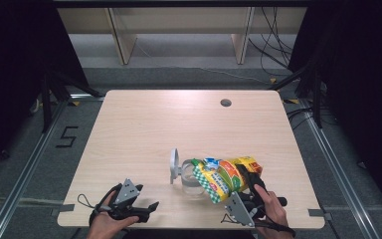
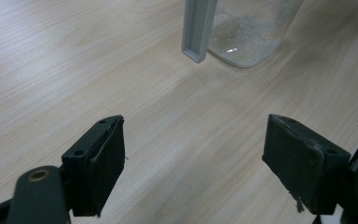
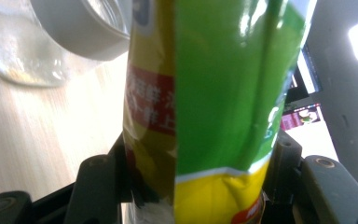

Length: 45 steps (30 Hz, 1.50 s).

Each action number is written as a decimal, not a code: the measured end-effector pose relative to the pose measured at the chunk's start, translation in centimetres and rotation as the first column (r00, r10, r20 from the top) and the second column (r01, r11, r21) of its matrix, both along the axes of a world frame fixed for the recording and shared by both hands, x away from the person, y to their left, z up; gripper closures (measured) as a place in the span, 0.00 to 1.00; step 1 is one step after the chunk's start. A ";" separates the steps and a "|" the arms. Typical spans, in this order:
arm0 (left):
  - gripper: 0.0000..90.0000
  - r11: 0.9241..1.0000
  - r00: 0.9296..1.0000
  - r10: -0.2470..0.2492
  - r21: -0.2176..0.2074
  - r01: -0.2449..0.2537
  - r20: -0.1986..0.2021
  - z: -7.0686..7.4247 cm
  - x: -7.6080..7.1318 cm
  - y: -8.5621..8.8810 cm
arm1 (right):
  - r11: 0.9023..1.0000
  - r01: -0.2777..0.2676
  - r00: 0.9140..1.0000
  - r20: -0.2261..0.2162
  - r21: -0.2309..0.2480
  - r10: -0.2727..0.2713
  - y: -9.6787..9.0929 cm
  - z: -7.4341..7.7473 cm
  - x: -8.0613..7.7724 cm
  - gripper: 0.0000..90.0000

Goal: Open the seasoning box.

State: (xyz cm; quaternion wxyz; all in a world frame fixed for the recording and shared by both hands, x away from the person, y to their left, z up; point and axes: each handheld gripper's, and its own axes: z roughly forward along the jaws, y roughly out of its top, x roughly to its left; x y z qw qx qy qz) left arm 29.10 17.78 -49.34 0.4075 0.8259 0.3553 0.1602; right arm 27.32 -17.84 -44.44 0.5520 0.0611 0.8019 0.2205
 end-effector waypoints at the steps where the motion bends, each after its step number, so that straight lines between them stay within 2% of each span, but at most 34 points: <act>1: 0.22 1.000 1.000 0.004 -0.004 -0.004 0.004 -0.1 0.0 -0.1 | 1.000 0.002 1.000 0.003 -0.017 -0.002 0.1 0.0 0.0 0.51; 4: 0.22 1.000 1.000 0.005 -0.009 -0.005 0.001 0.0 0.0 -0.1 | 0.996 -0.003 0.999 0.045 -0.087 0.007 0.1 0.0 0.1 0.51; 6: 0.22 1.000 1.000 0.007 -0.014 -0.007 -0.003 0.0 -0.1 -0.1 | 0.982 -0.025 0.995 0.088 -0.187 0.042 0.2 0.5 0.3 0.53; 7: 0.22 0.999 1.000 0.012 -0.040 -0.012 -0.003 -0.1 -0.1 -0.3 | 0.988 -0.005 0.998 0.063 -0.152 0.015 0.2 0.1 0.1 0.53; 8: 0.22 1.000 1.000 0.008 -0.010 -0.008 0.002 -0.1 0.0 -0.1 | 0.991 0.006 0.998 0.057 -0.132 0.001 0.2 -0.2 0.1 0.53; 9: 0.22 1.000 1.000 0.006 -0.008 -0.006 0.003 -0.1 0.0 -0.1 | 0.988 -0.009 0.998 0.066 -0.157 0.019 0.2 -0.3 0.2 0.53; 11: 0.22 1.000 1.000 0.005 -0.006 -0.005 0.002 -0.1 0.0 -0.1 | 0.986 0.011 0.997 0.072 -0.167 0.001 0.3 -0.4 0.1 0.53; 12: 0.22 1.000 1.000 0.005 -0.006 -0.005 0.002 -0.1 0.0 -0.1 | 0.981 0.016 0.997 0.082 -0.192 0.000 0.3 -0.4 0.1 0.53; 13: 0.22 1.000 1.000 0.004 -0.005 -0.004 0.002 -0.1 0.0 -0.1 | 0.981 0.013 0.997 0.082 -0.193 0.003 0.3 -0.5 0.2 0.53; 14: 0.22 1.000 1.000 0.004 -0.008 -0.004 0.002 -0.1 0.0 -0.1 | 0.974 0.019 0.995 0.100 -0.226 0.003 0.3 -0.3 0.2 0.53; 15: 0.22 1.000 1.000 0.003 -0.008 -0.003 0.001 -0.1 0.0 -0.1 | 0.958 0.011 0.992 0.125 -0.285 0.026 0.3 0.1 0.2 0.53; 16: 0.22 1.000 1.000 0.004 -0.008 -0.004 0.002 -0.1 0.0 -0.1 | 0.958 0.018 0.992 0.128 -0.287 0.020 0.3 0.1 0.2 0.53; 17: 0.22 1.000 1.000 0.002 -0.008 -0.002 0.002 -0.1 0.0 -0.1 | 0.970 0.047 0.993 0.113 -0.240 -0.020 0.2 -0.4 0.0 0.53; 18: 0.22 1.000 1.000 0.008 -0.018 -0.008 0.000 -0.1 -0.1 -0.2 | 0.966 0.044 0.993 0.120 -0.253 -0.014 0.3 -0.4 0.0 0.53; 20: 0.22 1.000 1.000 0.003 -0.015 -0.003 -0.008 -0.1 0.0 -0.1 | 0.947 0.048 0.989 0.148 -0.317 -0.001 0.4 -0.2 0.0 0.53; 21: 0.22 1.000 1.000 0.004 -0.019 -0.004 -0.009 -0.2 0.0 -0.1 | 0.932 0.035 0.988 0.151 -0.360 0.022 0.4 0.1 0.2 0.53; 22: 0.22 1.000 1.000 0.006 -0.025 -0.006 0.000 -0.3 0.0 -0.2 | 0.931 0.042 0.988 0.151 -0.362 0.014 0.5 0.0 0.1 0.53; 23: 0.22 1.000 1.000 -0.008 0.013 0.008 0.011 -0.2 0.2 0.0 | 0.946 0.069 0.991 0.130 -0.317 -0.029 0.4 -0.4 -0.1 0.53; 25: 0.22 1.000 1.000 -0.003 0.003 0.003 0.006 -0.2 0.1 0.0 | 0.933 0.057 0.990 0.138 -0.356 -0.008 0.4 -0.3 0.0 0.53; 26: 0.22 1.000 1.000 0.006 -0.015 -0.006 0.004 -0.2 0.1 -0.1 | 0.936 0.046 0.989 0.149 -0.349 0.006 0.3 -0.5 0.1 0.53; 27: 0.22 1.000 1.000 0.000 0.004 0.000 0.002 -0.1 0.2 0.1 | 0.915 0.021 0.986 0.160 -0.402 0.048 0.3 -0.2 0.3 0.53; 30: 0.22 1.000 1.000 0.012 -0.007 -0.012 -0.008 -0.1 0.1 0.1 | 0.898 0.023 0.988 0.145 -0.439 0.046 0.3 -0.3 0.2 0.53; 32: 0.22 1.000 1.000 0.012 -0.015 -0.012 -0.008 -0.2 0.1 -0.1 | 0.893 0.014 0.986 0.156 -0.450 0.063 0.2 -0.2 0.4 0.54; 33: 0.22 0.999 1.000 0.016 -0.042 -0.017 -0.013 -0.2 0.0 -0.2 | 0.887 0.017 0.985 0.162 -0.462 0.066 0.2 -0.1 0.4 0.54; 34: 0.22 1.000 1.000 0.007 -0.024 -0.007 -0.006 -0.2 0.0 -0.1 | 0.883 0.015 0.985 0.161 -0.470 0.069 0.2 0.0 0.4 0.54; 35: 0.22 1.000 1.000 -0.003 -0.014 0.003 0.002 -0.2 0.1 -0.1 | 0.870 0.019 0.988 0.141 -0.493 0.058 0.2 0.2 0.3 0.54; 36: 0.22 1.000 1.000 -0.001 -0.017 0.001 0.001 -0.2 0.1 -0.1 | 0.852 0.006 0.983 0.158 -0.524 0.090 0.3 0.3 0.4 0.55; 37: 0.22 1.000 1.000 0.002 -0.005 -0.002 0.003 -0.2 0.1 0.0 | 0.853 0.000 0.981 0.167 -0.522 0.102 0.3 0.2 0.4 0.55; 40: 0.22 1.000 1.000 0.013 -0.014 -0.013 -0.013 -0.2 0.1 -0.1 | 0.842 0.004 0.981 0.167 -0.540 0.103 0.3 0.3 0.5 0.55; 41: 0.22 1.000 1.000 0.004 -0.013 -0.004 -0.013 -0.2 0.1 -0.1 | 0.835 0.002 0.978 0.174 -0.550 0.113 0.3 0.4 0.5 0.55; 42: 0.22 1.000 1.000 -0.002 -0.011 0.002 -0.009 -0.2 0.1 0.0 | 0.820 -0.004 0.976 0.177 -0.572 0.129 0.4 0.5 0.6 0.55; 43: 0.22 1.000 1.000 -0.007 -0.004 0.007 -0.003 -0.2 0.2 0.0 | 0.827 0.008 0.979 0.173 -0.562 0.108 0.3 0.3 0.6 0.55; 44: 0.22 1.000 1.000 -0.007 -0.010 0.007 -0.005 -0.2 0.1 0.0 | 0.815 -0.001 0.977 0.172 -0.579 0.124 0.4 0.4 0.7 0.55; 45: 0.22 1.000 1.000 -0.007 -0.007 0.007 -0.005 -0.2 0.1 0.0 | 0.823 0.002 0.976 0.181 -0.568 0.122 0.3 0.3 0.7 0.55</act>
